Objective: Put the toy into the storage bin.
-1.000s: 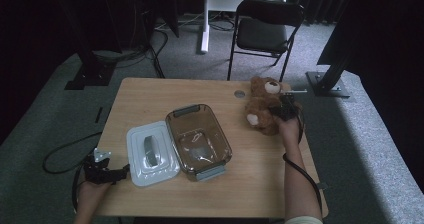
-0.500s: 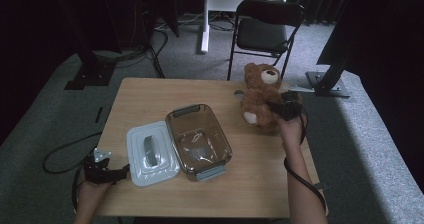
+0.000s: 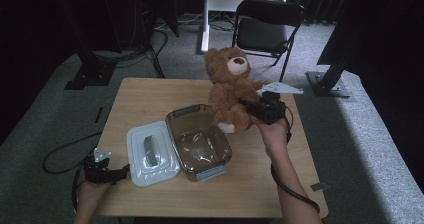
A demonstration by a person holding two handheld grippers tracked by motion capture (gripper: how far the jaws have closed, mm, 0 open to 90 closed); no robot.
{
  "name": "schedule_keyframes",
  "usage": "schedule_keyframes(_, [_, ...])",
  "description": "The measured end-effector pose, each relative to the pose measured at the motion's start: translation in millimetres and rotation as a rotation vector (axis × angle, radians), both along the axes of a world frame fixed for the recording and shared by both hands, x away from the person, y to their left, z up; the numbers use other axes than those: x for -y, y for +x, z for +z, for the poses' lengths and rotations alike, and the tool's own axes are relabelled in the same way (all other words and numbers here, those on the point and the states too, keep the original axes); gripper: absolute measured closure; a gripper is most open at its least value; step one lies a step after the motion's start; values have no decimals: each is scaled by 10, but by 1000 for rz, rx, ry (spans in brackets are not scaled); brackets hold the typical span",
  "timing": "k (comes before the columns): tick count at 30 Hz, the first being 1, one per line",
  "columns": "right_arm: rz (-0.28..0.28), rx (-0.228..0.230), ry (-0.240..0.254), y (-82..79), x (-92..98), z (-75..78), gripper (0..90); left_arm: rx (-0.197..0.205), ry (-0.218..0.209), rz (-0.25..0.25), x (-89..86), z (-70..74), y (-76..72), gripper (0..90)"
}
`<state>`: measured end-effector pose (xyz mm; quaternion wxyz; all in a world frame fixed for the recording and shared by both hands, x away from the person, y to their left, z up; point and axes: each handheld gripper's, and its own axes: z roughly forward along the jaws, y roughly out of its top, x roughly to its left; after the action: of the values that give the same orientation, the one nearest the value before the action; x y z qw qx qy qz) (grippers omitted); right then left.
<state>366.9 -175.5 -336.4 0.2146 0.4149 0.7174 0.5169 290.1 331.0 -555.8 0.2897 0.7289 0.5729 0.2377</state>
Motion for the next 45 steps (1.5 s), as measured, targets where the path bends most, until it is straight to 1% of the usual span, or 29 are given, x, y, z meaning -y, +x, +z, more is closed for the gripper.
schedule_keyframes(3, [69,35,8,-138,-173,92,667,0,0,0,0,0,0,6])
schedule_keyframes(5, [112,41,15,-203,-286,118,666,0,1,0,0,0,0,6])
schedule_keyframes(8, [170,37,27,-260,-447,94,666,0,0,0,0,0,0,6])
schedule_keyframes(10, [189,30,19,-288,-549,41,666,0,0,0,0,0,0,6])
schedule_keyframes(12, [201,26,-2,-311,-643,-44,666,0,0,0,0,0,0,6])
schedule_keyframes(14, [224,0,-19,-329,-713,-149,665,0,0,0,0,0,0,6])
schedule_keyframes(15, [224,0,-19,-329,-713,-149,665,0,0,0,0,0,0,6])
schedule_keyframes(16, [235,-16,-24,-336,-746,-212,665,0,0,-1,-1,0,1,6])
schedule_keyframes(17, [254,-42,-53,-347,-804,-334,665,0,2,-2,-2,0,1,6])
schedule_keyframes(18, [257,-53,-71,-353,-832,-392,665,1,1,-1,-1,0,2,6])
schedule_keyframes(21, [264,-96,-148,-339,-923,-630,647,1,1,-2,-1,0,0,6])
schedule_keyframes(22, [271,-121,-182,-328,-948,-739,643,1,2,-4,-1,0,0,6])
schedule_keyframes(23, [276,-127,-202,-328,-956,-796,642,1,2,-5,-2,0,0,6])
schedule_keyframes(24, [281,-114,-226,-347,-952,-860,639,2,0,-4,0,-1,-1,6])
schedule_keyframes(26, [289,-108,-248,-364,-916,-885,638,2,-1,-3,1,-2,-1,6])
schedule_keyframes(27, [294,-108,-258,-358,-894,-888,638,2,-1,-3,1,-2,-1,6])
schedule_keyframes(28, [308,-118,-277,-347,-860,-894,637,2,-1,-3,1,-2,-1,6])
schedule_keyframes(32, [318,-140,-301,-313,-691,-911,630,1,0,-4,1,-1,-1,6])
schedule_keyframes(33, [313,-141,-305,-311,-656,-907,630,2,0,-4,1,-1,-1,6])
schedule_keyframes(34, [305,-130,-318,-310,-609,-905,627,2,0,-4,1,-1,-1,6])
schedule_keyframes(35, [300,-124,-323,-308,-574,-906,623,2,-1,-2,1,-2,0,6])
schedule_keyframes(37, [283,-129,-315,-279,-445,-915,622,2,1,-4,0,-1,0,6])
schedule_keyframes(39, [261,-118,-321,-254,-336,-924,619,1,0,-4,1,-1,-1,6])
schedule_keyframes(40, [254,-124,-319,-237,-279,-927,611,1,0,-4,1,-1,-1,6])
schedule_keyframes(42, [264,-129,-322,-205,-162,-923,592,1,0,-3,1,-1,-1,6])
schedule_keyframes(44, [280,-135,-314,-176,-43,-920,588,1,0,-4,1,-1,-1,6])
schedule_keyframes(45, [286,-134,-317,-173,-12,-918,585,1,0,-4,1,-1,-1,6])
